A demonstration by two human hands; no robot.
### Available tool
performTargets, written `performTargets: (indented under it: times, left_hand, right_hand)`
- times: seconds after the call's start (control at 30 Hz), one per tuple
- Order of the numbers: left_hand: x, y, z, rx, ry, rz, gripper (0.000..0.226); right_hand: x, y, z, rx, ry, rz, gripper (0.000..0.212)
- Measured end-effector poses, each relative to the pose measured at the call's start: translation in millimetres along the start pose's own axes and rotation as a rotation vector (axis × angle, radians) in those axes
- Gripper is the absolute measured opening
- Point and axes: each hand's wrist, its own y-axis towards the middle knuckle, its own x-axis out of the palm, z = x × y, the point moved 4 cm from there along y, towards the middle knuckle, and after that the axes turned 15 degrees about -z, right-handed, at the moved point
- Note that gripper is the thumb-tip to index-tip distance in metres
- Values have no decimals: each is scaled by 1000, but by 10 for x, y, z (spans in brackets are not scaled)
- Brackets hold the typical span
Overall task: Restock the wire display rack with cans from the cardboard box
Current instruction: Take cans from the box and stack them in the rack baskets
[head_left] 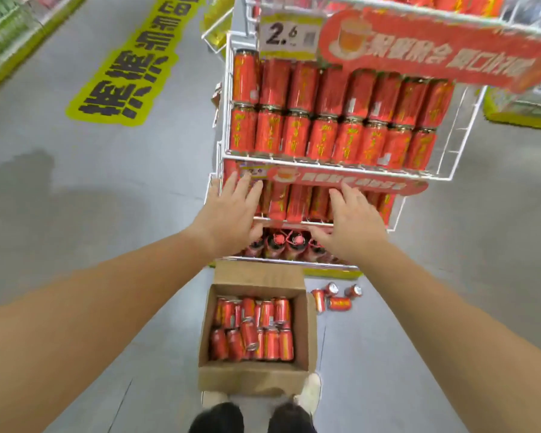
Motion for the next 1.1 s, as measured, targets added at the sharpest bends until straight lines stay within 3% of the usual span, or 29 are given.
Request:
performTargets:
  times: [0.27,0.53,0.83,1.1]
  left_hand:
    - [2156,-6,380,-125,-125,-333,85]
    - [4246,92,850,-224,-300,-530,76]
    - [6198,277,1210,-347,-497,-688,70]
    - [7168,704,1002,-567,-782,-709,79]
  right_hand:
    - [2176,390,83,-68,106,-358,94]
    - [4313,734,253,-134,183,-554,83]
    - [6269,1086,269,-50,305,-703,83]
    - [7215,1686,338,154,571,-683,74]
